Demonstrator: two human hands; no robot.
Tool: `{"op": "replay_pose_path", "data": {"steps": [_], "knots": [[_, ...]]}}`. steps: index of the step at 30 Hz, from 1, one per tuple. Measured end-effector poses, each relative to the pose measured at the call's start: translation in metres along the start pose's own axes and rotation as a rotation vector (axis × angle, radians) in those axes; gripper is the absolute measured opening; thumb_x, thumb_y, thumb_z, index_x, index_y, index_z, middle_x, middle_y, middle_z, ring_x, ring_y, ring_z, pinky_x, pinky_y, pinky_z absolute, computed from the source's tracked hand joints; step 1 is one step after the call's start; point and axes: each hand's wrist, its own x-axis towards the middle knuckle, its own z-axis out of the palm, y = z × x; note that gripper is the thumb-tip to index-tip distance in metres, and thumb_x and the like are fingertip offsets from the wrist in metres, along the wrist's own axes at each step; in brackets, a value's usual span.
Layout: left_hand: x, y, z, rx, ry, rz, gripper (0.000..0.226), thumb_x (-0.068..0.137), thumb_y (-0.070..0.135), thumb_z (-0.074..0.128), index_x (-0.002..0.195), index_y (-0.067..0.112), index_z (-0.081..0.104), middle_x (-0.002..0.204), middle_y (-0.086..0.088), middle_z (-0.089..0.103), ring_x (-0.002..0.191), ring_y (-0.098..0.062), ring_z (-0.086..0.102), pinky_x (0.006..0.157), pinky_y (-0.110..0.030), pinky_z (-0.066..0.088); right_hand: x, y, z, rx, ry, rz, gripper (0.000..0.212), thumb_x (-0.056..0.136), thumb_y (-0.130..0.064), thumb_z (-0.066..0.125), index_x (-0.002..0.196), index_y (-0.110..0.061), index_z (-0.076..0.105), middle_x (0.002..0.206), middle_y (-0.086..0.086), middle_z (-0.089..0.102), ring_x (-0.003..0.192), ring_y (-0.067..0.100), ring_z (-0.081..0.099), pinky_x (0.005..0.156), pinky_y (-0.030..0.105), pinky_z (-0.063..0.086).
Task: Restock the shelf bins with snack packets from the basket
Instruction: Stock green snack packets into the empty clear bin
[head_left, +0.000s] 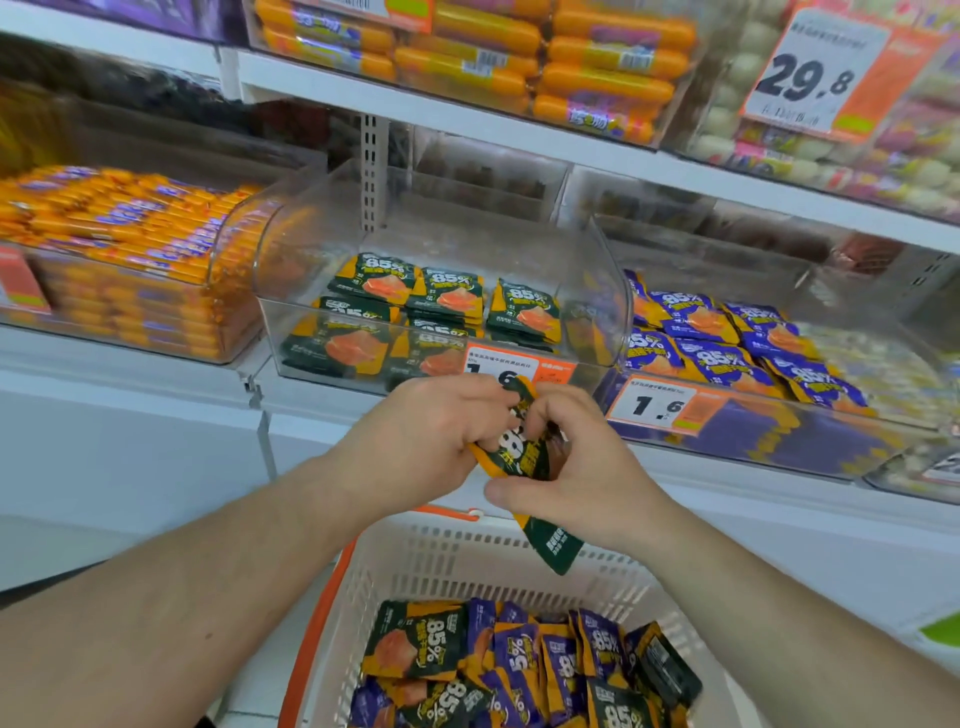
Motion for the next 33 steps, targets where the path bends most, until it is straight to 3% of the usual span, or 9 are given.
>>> {"op": "replay_pose_path", "data": {"steps": [2,5,8,10,16,23,26,30,33], "knots": [[0.000,-0.001,0.002,0.039,0.070,0.012,0.019,0.073,-0.003,0.053,0.061,0.012,0.059,0.086,-0.007,0.072,0.100,-0.014,0.064,0.063,-0.036,0.060,0.000,-0.002,0.002,-0.067,0.062,-0.048,0.047,0.057,-0.031,0.087,0.082,-0.024,0.047,0.120,-0.026,0.034,0.109,-0.026,0.030,0.080,0.002,0.031],[0.001,-0.002,0.000,0.040,0.211,-0.010,0.013,0.073,0.000,0.057,0.069,0.011,0.061,0.092,-0.006,0.071,0.099,-0.017,0.064,0.069,-0.038,0.058,0.001,-0.010,0.003,-0.124,0.151,-0.124,0.042,0.056,-0.036,0.079,0.084,-0.028,0.047,0.115,-0.021,0.040,0.113,-0.015,0.037,0.083,0.006,0.032],[0.001,-0.014,-0.006,0.086,0.353,-0.162,0.032,0.072,0.011,0.075,0.099,0.017,0.059,0.113,-0.004,0.062,0.106,-0.022,0.061,0.081,-0.042,0.052,0.014,-0.029,-0.010,-0.214,0.336,-0.216,0.039,0.057,-0.038,0.071,0.089,-0.024,0.051,0.106,-0.010,0.049,0.104,0.004,0.048,0.084,0.015,0.039],[-0.001,-0.024,-0.011,0.191,0.381,-0.321,0.047,0.074,0.022,0.078,0.115,0.017,0.056,0.126,-0.004,0.057,0.117,-0.025,0.056,0.092,-0.049,0.047,0.028,-0.046,-0.026,-0.253,0.423,-0.226,0.042,0.064,-0.043,0.071,0.095,-0.023,0.051,0.102,-0.007,0.049,0.092,0.002,0.043,0.076,0.012,0.035],[-0.009,-0.038,-0.001,0.493,0.117,-0.684,0.069,0.067,0.032,0.081,0.128,0.010,0.057,0.141,-0.014,0.050,0.137,-0.037,0.037,0.108,-0.058,0.028,0.105,-0.071,-0.050,-0.511,0.275,0.051,0.055,0.082,-0.055,0.059,0.125,-0.023,0.044,0.125,0.003,0.045,0.104,0.025,0.051,0.083,0.038,0.044],[-0.016,-0.045,0.007,0.528,0.033,-0.720,0.080,0.050,0.028,0.082,0.124,0.011,0.059,0.133,-0.017,0.054,0.135,-0.044,0.039,0.107,-0.062,0.028,0.173,-0.034,-0.021,-0.626,0.143,0.420,0.085,0.079,-0.068,0.060,0.143,-0.019,0.033,0.139,0.016,0.044,0.121,0.038,0.051,0.080,0.035,0.042],[-0.017,-0.045,0.006,0.499,0.033,-0.720,0.078,0.058,0.025,0.079,0.131,0.013,0.054,0.141,-0.014,0.046,0.143,-0.041,0.026,0.114,-0.058,0.017,0.171,-0.021,-0.009,-0.725,0.062,0.488,0.068,0.077,-0.056,0.064,0.130,-0.016,0.045,0.128,0.017,0.051,0.114,0.034,0.053,0.074,0.031,0.041],[-0.016,-0.044,0.005,0.466,0.039,-0.734,0.077,0.070,0.026,0.071,0.141,0.017,0.043,0.150,-0.010,0.034,0.148,-0.035,0.008,0.118,-0.052,0.001,0.168,-0.021,-0.005,-0.895,-0.052,0.437,0.037,0.079,-0.050,0.066,0.087,-0.017,0.054,0.095,0.007,0.057,0.079,0.024,0.052,0.063,0.027,0.041],[-0.014,-0.043,0.005,0.467,0.031,-0.746,0.077,0.069,0.026,0.072,0.140,0.015,0.045,0.148,-0.011,0.037,0.148,-0.037,0.011,0.118,-0.053,0.002,0.168,-0.024,-0.006,-1.008,-0.125,0.444,0.029,0.082,-0.047,0.066,0.085,-0.019,0.058,0.090,0.003,0.054,0.081,0.023,0.053,0.064,0.029,0.042]]}}
